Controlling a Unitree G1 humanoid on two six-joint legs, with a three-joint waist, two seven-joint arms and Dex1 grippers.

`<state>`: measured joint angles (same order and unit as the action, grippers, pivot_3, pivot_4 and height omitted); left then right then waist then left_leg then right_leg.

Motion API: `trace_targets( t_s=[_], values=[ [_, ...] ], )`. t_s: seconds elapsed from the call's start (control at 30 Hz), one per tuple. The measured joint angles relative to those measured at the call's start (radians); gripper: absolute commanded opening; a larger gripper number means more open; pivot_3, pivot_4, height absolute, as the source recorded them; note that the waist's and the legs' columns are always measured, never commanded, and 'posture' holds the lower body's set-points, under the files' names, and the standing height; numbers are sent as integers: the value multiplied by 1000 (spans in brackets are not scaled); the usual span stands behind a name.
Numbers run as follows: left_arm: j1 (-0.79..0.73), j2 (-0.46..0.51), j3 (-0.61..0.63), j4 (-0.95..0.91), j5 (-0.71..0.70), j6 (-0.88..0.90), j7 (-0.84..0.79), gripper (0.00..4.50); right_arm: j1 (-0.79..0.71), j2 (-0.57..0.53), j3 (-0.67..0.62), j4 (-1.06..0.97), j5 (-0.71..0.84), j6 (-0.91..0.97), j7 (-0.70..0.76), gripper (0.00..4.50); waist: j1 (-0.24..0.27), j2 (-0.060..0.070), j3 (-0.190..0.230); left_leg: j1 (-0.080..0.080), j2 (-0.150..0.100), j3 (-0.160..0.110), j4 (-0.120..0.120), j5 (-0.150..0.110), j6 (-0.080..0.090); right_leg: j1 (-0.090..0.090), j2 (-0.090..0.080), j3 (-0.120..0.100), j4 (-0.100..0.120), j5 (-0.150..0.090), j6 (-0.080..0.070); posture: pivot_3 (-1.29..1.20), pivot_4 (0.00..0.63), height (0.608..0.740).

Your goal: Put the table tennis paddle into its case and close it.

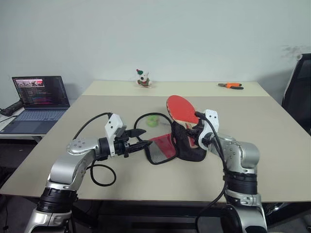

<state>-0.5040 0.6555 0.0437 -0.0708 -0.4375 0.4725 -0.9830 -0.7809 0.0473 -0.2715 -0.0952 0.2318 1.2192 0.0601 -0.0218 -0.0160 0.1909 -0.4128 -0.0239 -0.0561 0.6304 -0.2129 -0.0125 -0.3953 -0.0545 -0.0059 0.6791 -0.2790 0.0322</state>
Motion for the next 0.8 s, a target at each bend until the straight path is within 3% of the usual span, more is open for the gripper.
trace_targets(
  t_s=[0.33,0.8],
  values=[
    [6,0,0,-5,0,0,13,2849,52,-32,14,106,-53,-138,-69,1036,-16,0,0,0,1,3,-1,0,0,-3,1,3,1,0,0,0,150,740],
    [9,59,56,1,-8,0,10,2849,128,19,94,41,-51,-121,-91,1036,-18,0,0,-4,2,6,-1,0,0,-9,1,6,3,0,0,0,150,740]
  ],
)
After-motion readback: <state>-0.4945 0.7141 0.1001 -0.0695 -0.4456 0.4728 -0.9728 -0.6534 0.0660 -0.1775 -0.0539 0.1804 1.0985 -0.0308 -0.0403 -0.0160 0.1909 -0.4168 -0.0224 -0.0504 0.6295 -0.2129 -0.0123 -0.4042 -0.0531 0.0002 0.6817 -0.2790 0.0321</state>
